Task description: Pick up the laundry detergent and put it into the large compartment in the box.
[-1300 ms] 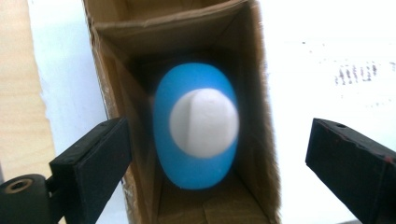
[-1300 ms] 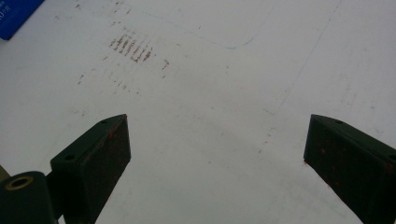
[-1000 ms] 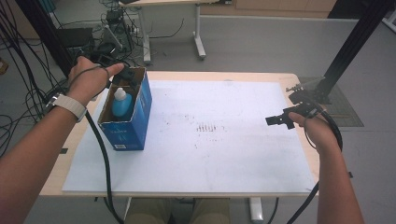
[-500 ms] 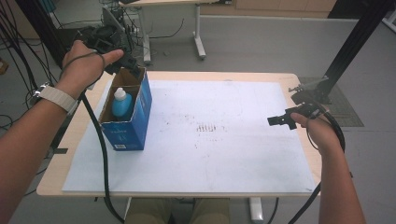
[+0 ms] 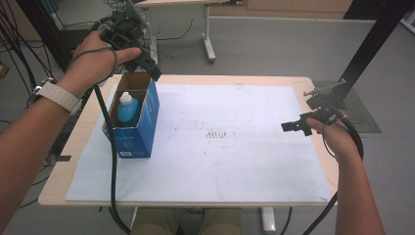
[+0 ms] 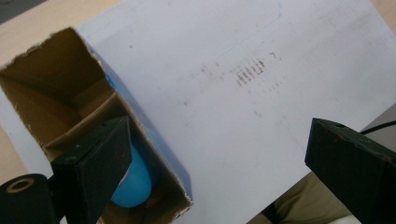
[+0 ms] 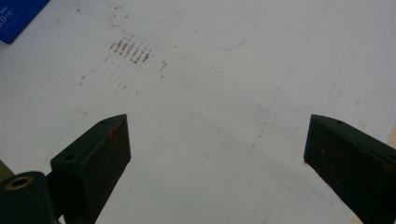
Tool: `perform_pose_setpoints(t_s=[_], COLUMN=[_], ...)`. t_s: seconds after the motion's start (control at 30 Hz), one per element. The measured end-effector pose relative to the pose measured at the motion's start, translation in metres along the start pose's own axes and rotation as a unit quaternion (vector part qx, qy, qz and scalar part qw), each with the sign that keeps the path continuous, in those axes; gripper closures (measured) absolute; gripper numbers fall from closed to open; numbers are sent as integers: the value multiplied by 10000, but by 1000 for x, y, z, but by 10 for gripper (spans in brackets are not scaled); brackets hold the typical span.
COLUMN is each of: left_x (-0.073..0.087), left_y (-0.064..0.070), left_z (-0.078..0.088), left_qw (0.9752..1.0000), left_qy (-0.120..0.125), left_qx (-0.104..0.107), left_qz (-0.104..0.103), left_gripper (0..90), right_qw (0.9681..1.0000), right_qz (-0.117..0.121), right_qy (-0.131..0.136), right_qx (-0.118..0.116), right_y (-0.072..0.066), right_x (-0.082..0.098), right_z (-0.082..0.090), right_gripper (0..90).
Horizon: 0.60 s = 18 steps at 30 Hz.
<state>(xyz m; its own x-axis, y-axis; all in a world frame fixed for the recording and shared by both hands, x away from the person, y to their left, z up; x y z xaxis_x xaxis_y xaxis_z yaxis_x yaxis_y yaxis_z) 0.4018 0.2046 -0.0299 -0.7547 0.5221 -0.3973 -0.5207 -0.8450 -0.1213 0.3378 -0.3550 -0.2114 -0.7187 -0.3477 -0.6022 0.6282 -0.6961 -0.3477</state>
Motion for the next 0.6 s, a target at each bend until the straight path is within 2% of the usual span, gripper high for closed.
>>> perform_pose_setpoints(t_s=[0.13,0.27,0.33,0.43,0.47,0.5,0.6], left_x=[-6,-11,-14,-17,-19,-19,-21], left_y=[6,12,17,23,25,26,33], left_z=[2,-1,-3,-5,-6,-7,-10], left_qw=[9993,9969,9945,9920,9896,9886,9830], left_qy=[37,67,95,89,102,120,124], left_qx=[82,251,342,408,467,512,624], left_qz=[-364,-746,-987,-1187,-1355,-1413,-1721], left_gripper=[78,78,78,78,78,78,78], right_qw=[10000,10000,10000,10000,10000,10000,10000], right_qz=[-5,-5,-8,1,1,2,-5], right_qy=[5,12,7,0,-1,-1,-6], right_qx=[10,4,2,-8,-9,-13,-14], right_y=[0,0,0,0,0,0,0], right_x=[0,0,0,-1,-1,-1,-1], right_z=[1,1,0,-1,-2,-2,-3], right_gripper=[71,71,71,71,71,71,71])
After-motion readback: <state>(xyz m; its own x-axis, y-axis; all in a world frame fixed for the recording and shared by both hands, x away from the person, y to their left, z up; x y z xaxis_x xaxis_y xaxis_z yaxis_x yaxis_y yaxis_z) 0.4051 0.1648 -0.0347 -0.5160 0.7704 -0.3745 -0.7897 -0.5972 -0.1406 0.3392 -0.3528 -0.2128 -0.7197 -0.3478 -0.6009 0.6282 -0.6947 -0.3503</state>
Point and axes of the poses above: each handheld gripper's, and its own axes: z roughly backward along the jaws, x roughly out of its underside, y roughly to its right, the point moved 4 cm from there along -z, roughly forward along the jaws, and after that the axes turned 14 degrees about -x, right-handed, at the moved point
